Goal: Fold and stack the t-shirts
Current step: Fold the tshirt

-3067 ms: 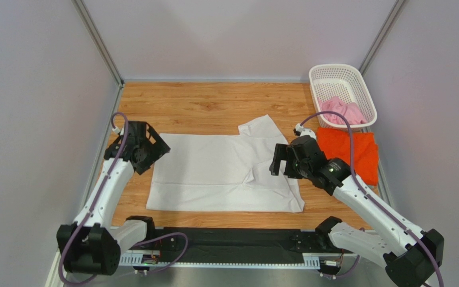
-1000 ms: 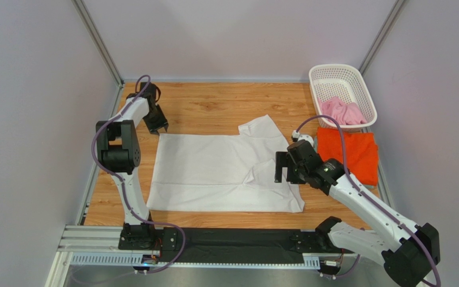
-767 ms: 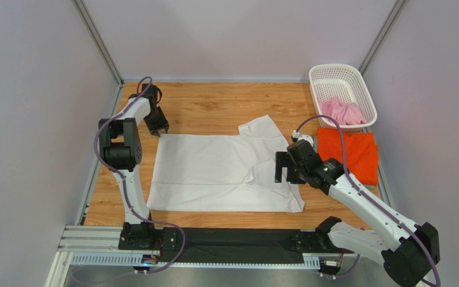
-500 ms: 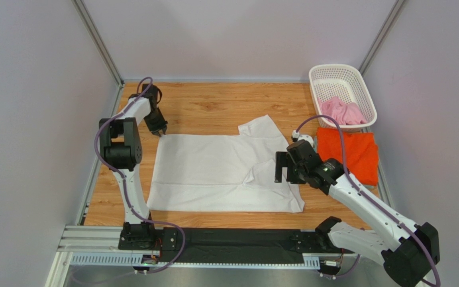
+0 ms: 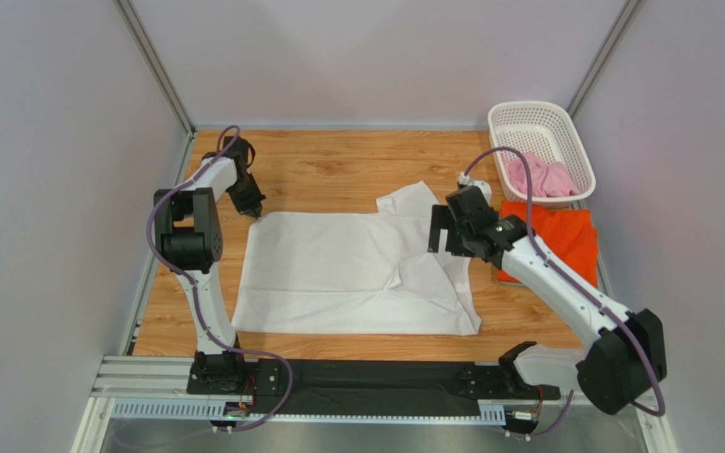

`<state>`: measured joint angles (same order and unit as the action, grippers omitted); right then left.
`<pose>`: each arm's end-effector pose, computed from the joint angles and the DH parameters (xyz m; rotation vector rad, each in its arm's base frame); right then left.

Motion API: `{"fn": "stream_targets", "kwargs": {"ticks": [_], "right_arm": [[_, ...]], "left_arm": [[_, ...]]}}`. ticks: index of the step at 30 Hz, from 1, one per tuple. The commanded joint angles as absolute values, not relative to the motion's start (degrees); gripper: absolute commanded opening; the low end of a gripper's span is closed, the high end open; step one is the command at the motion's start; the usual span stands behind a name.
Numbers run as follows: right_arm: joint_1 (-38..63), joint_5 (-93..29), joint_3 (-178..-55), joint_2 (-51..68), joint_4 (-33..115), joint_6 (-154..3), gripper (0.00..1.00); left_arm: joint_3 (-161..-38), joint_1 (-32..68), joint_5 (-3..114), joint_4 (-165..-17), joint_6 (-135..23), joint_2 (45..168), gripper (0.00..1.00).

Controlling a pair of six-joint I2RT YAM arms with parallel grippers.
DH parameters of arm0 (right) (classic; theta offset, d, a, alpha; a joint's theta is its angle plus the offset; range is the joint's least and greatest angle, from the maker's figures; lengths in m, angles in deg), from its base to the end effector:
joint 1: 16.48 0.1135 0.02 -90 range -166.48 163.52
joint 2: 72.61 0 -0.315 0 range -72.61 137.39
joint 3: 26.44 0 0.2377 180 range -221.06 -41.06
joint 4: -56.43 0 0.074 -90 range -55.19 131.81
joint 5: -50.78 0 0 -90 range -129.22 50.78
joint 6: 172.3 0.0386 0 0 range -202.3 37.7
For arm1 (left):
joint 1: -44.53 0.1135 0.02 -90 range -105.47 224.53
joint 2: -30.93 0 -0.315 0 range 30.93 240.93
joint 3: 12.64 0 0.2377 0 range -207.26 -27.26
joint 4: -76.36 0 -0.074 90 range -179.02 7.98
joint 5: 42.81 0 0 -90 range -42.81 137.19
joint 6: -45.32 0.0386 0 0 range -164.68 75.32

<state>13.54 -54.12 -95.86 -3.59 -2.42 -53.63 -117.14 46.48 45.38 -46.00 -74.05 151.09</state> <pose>0.1809 0.0930 0.3144 0.0638 2.5388 0.0621 0.4392 0.0162 0.2139 -0.7758 2.7429 -0.0554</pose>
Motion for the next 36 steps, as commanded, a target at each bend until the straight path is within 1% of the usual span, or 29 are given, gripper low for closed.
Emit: {"fn": "stream_targets", "kwargs": {"ticks": [1,2,3,4,5,6,9,10,11,14,18,22,25,29,31,32,33,36], "right_arm": [[10.69,-55.05,-105.70,4.71,5.33,-57.76,1.00],[9.98,-54.43,-108.18,7.09,5.94,-58.12,1.00],[8.67,-53.99,-110.29,12.68,6.38,-58.21,1.00],[7.96,-53.03,-115.19,15.34,6.48,-58.39,1.00],[6.65,-52.41,-117.50,17.98,6.56,-59.26,1.00],[6.20,-52.41,-119.70,23.49,6.48,-59.27,1.00],[4.35,-51.44,-129.97,31.52,5.78,-60.67,1.00],[4.00,-50.83,-132.61,36.59,5.51,-61.02,1.00],[3.56,-50.65,-137.25,38.90,5.25,-61.29,1.00],[3.47,-50.82,-143.60,47.50,5.25,-63.48,1.00],[3.03,-51.44,-156.50,57.89,3.84,-65.33,1.00],[2.24,-50.12,-164.87,67.20,2.35,-64.63,1.00],[2.24,-50.82,-167.00,68.98,2.35,-64.63,0.98],[2.15,-52.32,-165.43,68.99,2.35,-64.19,0.92],[2.24,-52.58,-163.94,68.11,2.35,-63.84,0.86],[2.24,-52.58,-162.36,67.67,2.43,-63.58,0.80],[2.24,-52.49,-161.48,67.32,2.43,-62.97,0.70],[2.33,-52.32,-157.88,65.30,2.70,-61.30,0.67]], "left_arm": [[-114.53,46.63,46.40,-45.86,-72.55,148.35,0.00],[-113.49,46.55,46.31,-46.30,-72.02,147.91,0.00],[-112.78,46.55,46.31,-46.92,-71.93,147.04,0.00],[-112.08,46.55,46.40,-48.40,-71.84,146.60,0.00],[-111.37,46.55,46.66,-48.85,-71.58,146.24,0.00],[-111.11,46.55,46.75,-49.29,-71.49,145.63,0.00],[-109.79,46.64,48.94,-51.14,-70.79,144.66,0.00],[-109.44,46.55,48.95,-52.10,-70.70,144.40,0.00],[-109.17,46.55,48.95,-52.37,-70.52,144.31,0.00],[-108.73,46.64,47.54,-53.51,-69.91,144.48,0.00],[-108.56,46.72,47.28,-53.52,-69.64,144.92,0.00],[-109.17,46.64,47.28,-53.60,-69.91,145.62,0.00],[-109.26,46.64,47.98,-53.69,-70.08,145.80,0.00],[-109.17,46.64,47.89,-53.69,-70.08,145.54,0.00],[-109.08,46.72,47.28,-53.60,-70.26,145.36,0.00],[-109.26,46.64,47.28,-53.60,-70.17,145.19,0.00],[-109.26,46.64,47.28,-53.52,-70.26,145.19,0.00],[-108.99,46.64,47.28,-53.43,-70.43,144.92,0.00]]}}
